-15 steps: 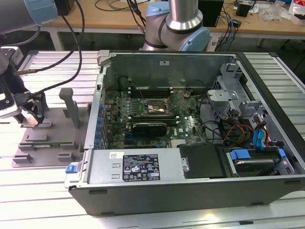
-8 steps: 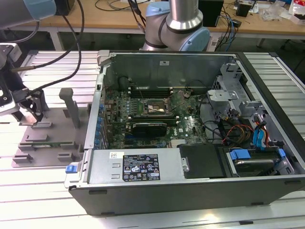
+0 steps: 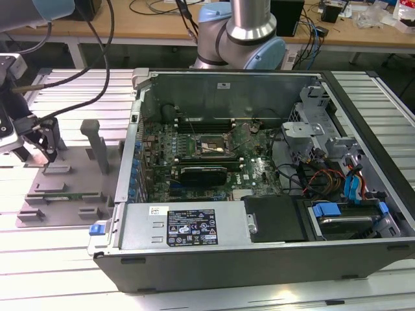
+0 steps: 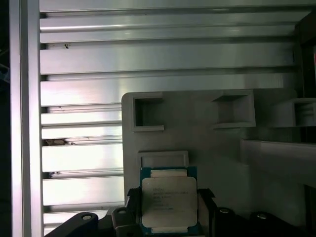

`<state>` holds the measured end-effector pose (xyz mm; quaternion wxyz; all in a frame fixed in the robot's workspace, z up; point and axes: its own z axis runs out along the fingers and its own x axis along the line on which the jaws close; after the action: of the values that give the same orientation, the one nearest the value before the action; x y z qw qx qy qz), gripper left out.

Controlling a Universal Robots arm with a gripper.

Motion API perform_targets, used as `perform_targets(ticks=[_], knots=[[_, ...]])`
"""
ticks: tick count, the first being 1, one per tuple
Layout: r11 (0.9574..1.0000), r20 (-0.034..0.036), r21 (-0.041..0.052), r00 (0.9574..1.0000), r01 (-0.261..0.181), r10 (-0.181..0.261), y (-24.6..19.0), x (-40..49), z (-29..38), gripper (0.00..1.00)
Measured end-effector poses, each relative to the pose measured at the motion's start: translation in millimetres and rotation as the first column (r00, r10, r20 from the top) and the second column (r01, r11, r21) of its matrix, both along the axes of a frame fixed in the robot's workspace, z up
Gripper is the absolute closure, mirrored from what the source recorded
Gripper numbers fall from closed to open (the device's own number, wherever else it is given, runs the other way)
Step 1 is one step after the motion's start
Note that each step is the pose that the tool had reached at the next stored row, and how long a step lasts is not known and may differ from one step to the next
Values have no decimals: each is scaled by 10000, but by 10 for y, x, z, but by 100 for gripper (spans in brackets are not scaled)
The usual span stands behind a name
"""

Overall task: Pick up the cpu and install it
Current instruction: 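Pick up the cpu and move it towards the insertion slot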

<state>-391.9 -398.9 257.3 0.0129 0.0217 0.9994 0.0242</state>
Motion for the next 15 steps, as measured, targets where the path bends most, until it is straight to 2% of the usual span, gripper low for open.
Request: perform_targets(ticks=[15], knots=[[10000, 16, -1, 10000, 0, 0, 6, 0, 236, 45]])
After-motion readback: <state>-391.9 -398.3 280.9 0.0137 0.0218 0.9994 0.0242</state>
